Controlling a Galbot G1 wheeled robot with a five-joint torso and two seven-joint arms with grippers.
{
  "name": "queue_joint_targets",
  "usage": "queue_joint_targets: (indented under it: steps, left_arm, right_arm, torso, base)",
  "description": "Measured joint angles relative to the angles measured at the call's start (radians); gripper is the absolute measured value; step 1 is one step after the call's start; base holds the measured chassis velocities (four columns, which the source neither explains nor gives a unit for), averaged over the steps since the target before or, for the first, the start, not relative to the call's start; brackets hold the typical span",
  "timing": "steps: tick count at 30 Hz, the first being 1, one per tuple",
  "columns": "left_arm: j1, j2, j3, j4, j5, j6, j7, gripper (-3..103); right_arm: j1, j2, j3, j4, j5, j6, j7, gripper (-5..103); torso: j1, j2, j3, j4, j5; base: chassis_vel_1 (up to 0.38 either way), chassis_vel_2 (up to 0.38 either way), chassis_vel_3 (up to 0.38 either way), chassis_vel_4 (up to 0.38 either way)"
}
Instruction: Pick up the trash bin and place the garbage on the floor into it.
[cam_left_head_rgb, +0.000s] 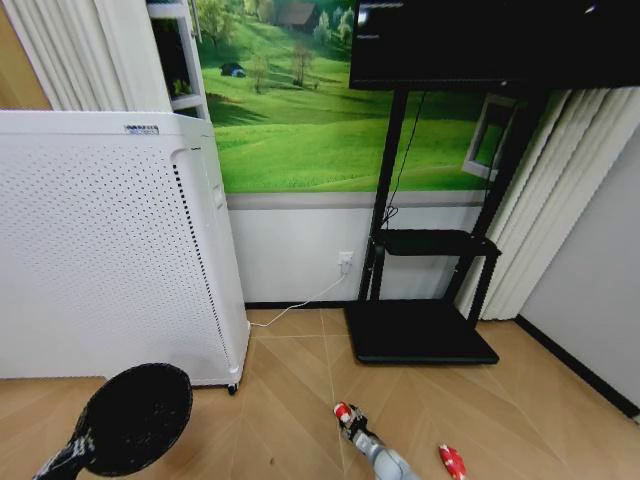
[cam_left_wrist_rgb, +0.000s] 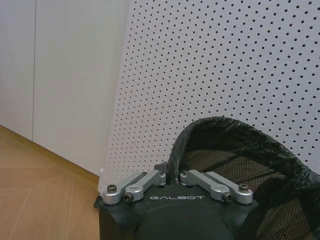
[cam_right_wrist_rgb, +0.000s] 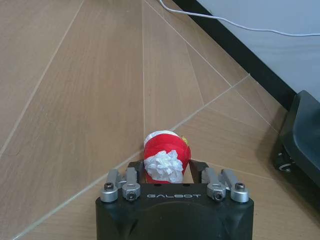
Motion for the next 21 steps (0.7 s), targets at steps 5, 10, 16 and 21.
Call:
queue_joint_targets:
  steps: [5,10,16,21]
  left_arm:
    - [-0.004,0.002,0.007,0.0,0.0,0.001,-0.001,7]
    - [-0.016,0.016,0.028,0.002,0.003,0.009,-0.005,7]
    - [-0.064,0.063,0.084,0.022,-0.013,0.047,-0.023,7]
    - [-0.11,0.134,0.148,0.057,-0.02,0.076,-0.023,7]
  right_arm:
    - [-0.01,-0.006,0.007,0.01,-0.003,-0.001,-0.001,36]
    - [-0.036,-0.019,0.034,0.067,0.002,-0.001,-0.004,26]
    - [-0.105,-0.062,0.082,0.218,0.062,0.001,-0.03,26]
    - [-0.183,-0.121,0.124,0.39,0.169,0.021,-0.089,26]
  torso:
    - [0.0,0.0,0.0,0.0,0.0]
    - [0.0,0.0,0.0,0.0001,0.0002]
    - [0.0,0.0,0.0,0.0,0.0001]
    - [0.0,0.0,0.0,0.0001,0.0003]
  base:
    - [0.0,0.0,0.0,0.0]
    - [0.0,0.0,0.0,0.0]
    - [0.0,0.0,0.0,0.0]
    - [0.0,0.0,0.0,0.0]
